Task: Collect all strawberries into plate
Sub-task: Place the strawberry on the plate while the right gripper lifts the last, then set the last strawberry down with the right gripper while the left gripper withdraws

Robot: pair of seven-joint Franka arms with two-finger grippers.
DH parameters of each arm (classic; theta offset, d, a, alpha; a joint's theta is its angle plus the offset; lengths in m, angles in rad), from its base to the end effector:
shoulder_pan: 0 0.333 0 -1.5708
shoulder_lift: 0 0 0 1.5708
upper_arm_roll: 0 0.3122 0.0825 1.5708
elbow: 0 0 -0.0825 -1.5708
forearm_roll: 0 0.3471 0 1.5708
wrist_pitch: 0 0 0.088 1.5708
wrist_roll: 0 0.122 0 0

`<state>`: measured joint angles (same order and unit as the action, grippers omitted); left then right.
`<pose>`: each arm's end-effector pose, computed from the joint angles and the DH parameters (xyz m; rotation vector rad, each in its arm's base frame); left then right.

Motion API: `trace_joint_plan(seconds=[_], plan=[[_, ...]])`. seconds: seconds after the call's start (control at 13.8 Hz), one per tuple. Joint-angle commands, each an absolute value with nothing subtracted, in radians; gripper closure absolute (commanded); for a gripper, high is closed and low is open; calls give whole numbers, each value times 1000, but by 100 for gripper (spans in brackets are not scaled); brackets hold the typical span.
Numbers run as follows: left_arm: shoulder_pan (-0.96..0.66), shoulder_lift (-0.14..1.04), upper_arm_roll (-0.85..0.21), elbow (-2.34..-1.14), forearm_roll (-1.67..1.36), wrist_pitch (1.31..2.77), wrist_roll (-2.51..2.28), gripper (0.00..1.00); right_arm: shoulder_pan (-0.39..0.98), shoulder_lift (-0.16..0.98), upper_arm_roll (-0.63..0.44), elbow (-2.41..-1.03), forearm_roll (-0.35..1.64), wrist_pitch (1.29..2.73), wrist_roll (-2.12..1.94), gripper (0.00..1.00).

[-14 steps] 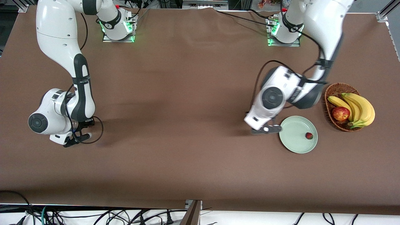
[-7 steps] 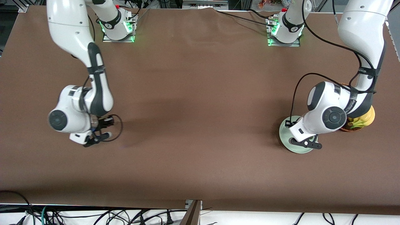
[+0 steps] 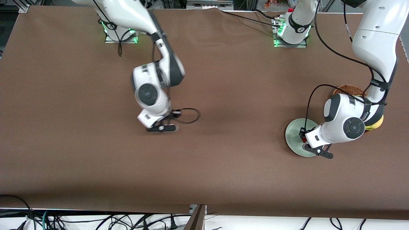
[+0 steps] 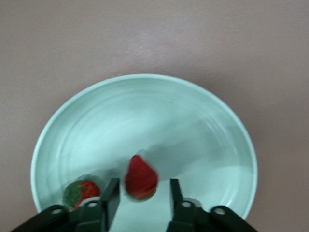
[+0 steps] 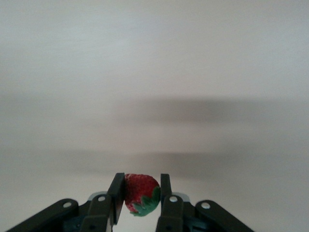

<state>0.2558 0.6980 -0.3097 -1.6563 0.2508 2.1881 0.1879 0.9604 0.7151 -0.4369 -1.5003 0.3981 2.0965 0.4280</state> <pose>0.6388 -0.0017 0.2140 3.0741 -0.5358 -0.1936 0.5432 0.3979 0.2724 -3.1099 0.0391 0.0969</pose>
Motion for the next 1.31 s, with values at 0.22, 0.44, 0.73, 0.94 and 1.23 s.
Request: trace_joint_plan(seconds=[0.22,0.44,0.73,0.94,1.23], plan=[[308,661,-341,-1637,242,2178,212,0,945,856,-210,-1338,413,2335,770,97],[313,652,-345,-1602,140,2130,210,0,948,884,-169,-1309,411,2338,770,96],[296,635,-348,-1540,23,2005,151,0,962,882,-166,-1302,397,2338,761,0],[295,641,-359,-1546,35,2002,127,0,942,873,-176,-1281,379,2322,741,0],[295,649,-357,-1552,37,2002,126,0,867,845,-184,-1278,374,2225,615,0]])
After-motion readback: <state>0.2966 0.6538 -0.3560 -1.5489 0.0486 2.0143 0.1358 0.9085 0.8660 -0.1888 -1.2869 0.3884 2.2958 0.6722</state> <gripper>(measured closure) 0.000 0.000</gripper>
